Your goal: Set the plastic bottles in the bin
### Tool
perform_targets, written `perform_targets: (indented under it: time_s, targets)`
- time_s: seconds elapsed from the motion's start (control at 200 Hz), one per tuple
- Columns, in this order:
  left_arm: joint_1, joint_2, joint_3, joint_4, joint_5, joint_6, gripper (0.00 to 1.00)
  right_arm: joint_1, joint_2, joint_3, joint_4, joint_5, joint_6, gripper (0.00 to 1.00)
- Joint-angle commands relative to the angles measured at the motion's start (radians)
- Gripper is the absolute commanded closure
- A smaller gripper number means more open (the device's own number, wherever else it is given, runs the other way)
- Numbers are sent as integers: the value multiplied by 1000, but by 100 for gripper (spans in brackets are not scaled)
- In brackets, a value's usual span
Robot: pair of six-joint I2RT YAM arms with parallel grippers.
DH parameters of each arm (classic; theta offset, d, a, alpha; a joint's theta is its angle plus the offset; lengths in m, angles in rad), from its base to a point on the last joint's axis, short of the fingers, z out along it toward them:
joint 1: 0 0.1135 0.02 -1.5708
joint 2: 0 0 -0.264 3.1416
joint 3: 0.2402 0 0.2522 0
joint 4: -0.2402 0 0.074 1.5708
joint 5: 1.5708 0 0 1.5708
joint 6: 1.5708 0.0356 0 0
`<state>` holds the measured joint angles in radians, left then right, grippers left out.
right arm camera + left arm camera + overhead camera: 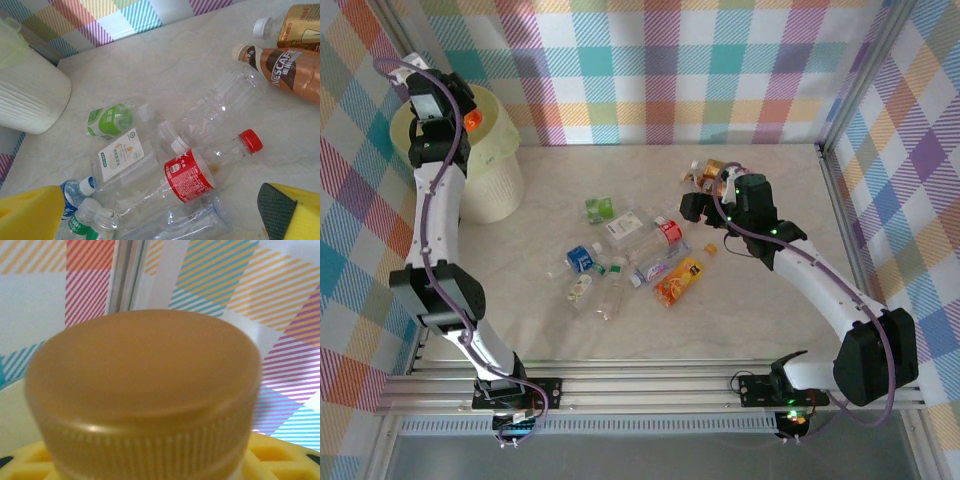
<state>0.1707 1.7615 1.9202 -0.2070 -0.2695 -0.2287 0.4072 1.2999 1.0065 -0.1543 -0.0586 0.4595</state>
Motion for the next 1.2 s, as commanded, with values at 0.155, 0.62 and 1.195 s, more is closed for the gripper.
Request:
perform_targets:
  time_s: [0.155, 0.62, 1.195]
  targets:
    - [77, 118, 80, -1, 98, -89, 50, 4, 7, 10, -1, 13, 23, 0]
    - [81, 327, 341, -331, 288, -3, 49, 5, 67, 50, -21, -124, 88, 0]
    - [78, 279, 324, -536, 396, -178, 53, 5, 97, 65, -52, -149, 93, 0]
